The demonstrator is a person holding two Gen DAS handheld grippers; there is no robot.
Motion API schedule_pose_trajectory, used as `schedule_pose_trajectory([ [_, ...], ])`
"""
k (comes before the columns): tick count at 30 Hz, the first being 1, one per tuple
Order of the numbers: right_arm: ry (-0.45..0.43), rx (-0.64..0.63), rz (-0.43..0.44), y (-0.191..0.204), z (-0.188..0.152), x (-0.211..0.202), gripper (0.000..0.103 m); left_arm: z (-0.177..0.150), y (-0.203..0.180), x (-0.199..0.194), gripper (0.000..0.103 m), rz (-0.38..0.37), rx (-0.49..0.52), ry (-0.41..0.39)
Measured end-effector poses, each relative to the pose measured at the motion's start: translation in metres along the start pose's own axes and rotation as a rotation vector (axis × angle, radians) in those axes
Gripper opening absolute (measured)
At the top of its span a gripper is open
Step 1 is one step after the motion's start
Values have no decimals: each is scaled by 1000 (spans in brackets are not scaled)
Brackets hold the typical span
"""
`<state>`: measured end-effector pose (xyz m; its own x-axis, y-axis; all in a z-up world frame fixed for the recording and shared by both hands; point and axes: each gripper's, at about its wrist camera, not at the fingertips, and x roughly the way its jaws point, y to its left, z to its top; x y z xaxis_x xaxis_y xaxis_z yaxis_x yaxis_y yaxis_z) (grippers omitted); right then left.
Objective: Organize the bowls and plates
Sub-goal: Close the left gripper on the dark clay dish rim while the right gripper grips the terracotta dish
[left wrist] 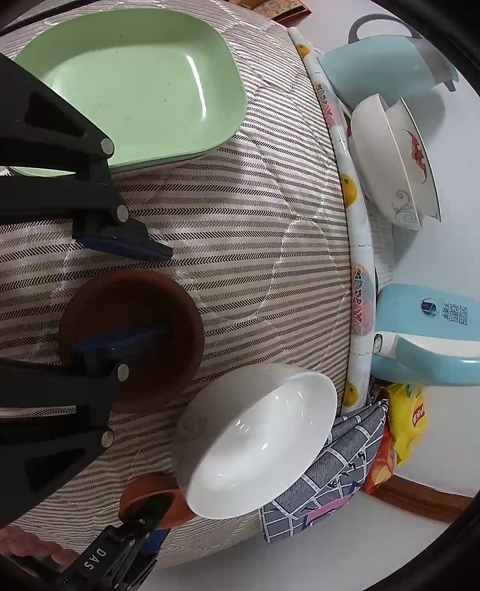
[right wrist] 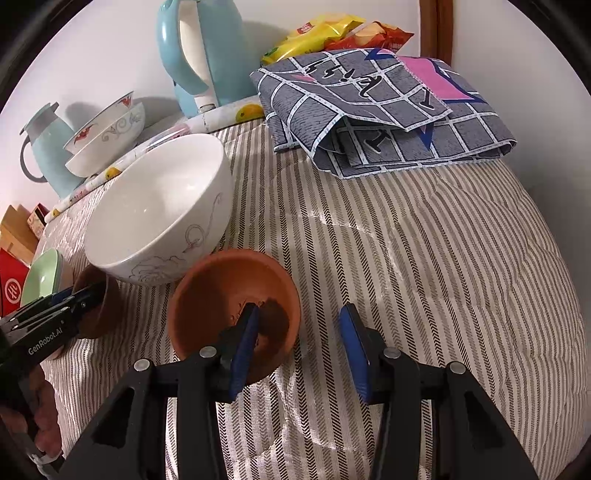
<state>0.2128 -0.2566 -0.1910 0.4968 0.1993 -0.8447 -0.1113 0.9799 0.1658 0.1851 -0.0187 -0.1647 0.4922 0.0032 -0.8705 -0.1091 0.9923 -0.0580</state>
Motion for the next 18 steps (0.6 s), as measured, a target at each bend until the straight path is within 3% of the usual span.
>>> schedule_pose_trajectory([
  [9, 9, -16, 0, 0, 3, 2, 45, 0, 2, 1, 34, -15, -11, 3],
  [11, 1, -12, -5, 0, 3, 2, 41, 1, 2, 2, 34, -17, -15, 8],
  [14, -3, -9, 27, 1, 3, 2, 25, 1, 2, 2, 31, -27, -8, 8],
  [15, -4, -7, 30, 1, 3, 2, 15, 0, 2, 1, 29, -30, -8, 8],
  [16, -6, -6, 27, 2, 3, 2, 14, 0, 2, 1, 22, -34, -10, 6],
  [18, -11, -10, 14, 4, 3, 2, 13, 1, 2, -1, 18, -52, -19, 8],
])
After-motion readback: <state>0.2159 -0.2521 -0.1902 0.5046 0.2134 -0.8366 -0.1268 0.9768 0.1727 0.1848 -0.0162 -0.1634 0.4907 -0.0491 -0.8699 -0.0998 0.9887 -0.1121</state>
